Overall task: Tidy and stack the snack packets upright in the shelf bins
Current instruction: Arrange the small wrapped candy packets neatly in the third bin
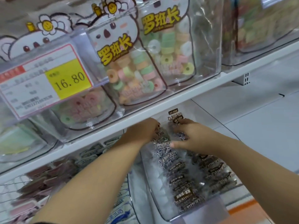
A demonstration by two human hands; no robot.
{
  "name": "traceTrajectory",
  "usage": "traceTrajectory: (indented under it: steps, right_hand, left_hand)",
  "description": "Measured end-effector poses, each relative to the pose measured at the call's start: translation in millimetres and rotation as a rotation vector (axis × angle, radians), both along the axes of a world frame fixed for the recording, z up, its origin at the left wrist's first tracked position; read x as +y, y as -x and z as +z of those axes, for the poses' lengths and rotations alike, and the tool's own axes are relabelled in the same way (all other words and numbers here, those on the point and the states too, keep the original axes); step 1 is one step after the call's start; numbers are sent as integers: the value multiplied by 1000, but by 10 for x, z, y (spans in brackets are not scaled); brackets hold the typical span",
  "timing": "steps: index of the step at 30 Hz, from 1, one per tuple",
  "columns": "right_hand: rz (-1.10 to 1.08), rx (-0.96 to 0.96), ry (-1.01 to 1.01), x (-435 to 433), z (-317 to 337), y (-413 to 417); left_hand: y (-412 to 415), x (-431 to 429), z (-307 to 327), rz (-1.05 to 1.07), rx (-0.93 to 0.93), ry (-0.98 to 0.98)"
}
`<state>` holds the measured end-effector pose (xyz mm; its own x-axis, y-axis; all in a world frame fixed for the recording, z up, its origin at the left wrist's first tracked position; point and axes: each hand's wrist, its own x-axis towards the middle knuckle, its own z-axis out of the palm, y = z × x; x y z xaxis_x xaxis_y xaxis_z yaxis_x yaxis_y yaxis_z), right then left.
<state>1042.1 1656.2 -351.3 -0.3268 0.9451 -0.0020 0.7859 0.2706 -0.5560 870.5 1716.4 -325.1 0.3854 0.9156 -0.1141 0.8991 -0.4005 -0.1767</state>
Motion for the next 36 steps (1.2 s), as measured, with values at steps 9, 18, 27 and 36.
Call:
traceTrajectory:
  steps: [9,18,27,36]
  right_hand:
    - [-141,-37,-169,87,-123,170]
    - [-69,-136,-108,197,-194,284]
    - [74,-119,142,-200,528,-354]
    - [-35,-178,-84,-358,577,-365]
  left_hand:
    - [-44,34,13,26,-139,4]
    - [16,-147,97,-1,-327,-39]
    - [-153,-239,-27,31,-90,38]
    - [-256,-838,158,-161,-239,7]
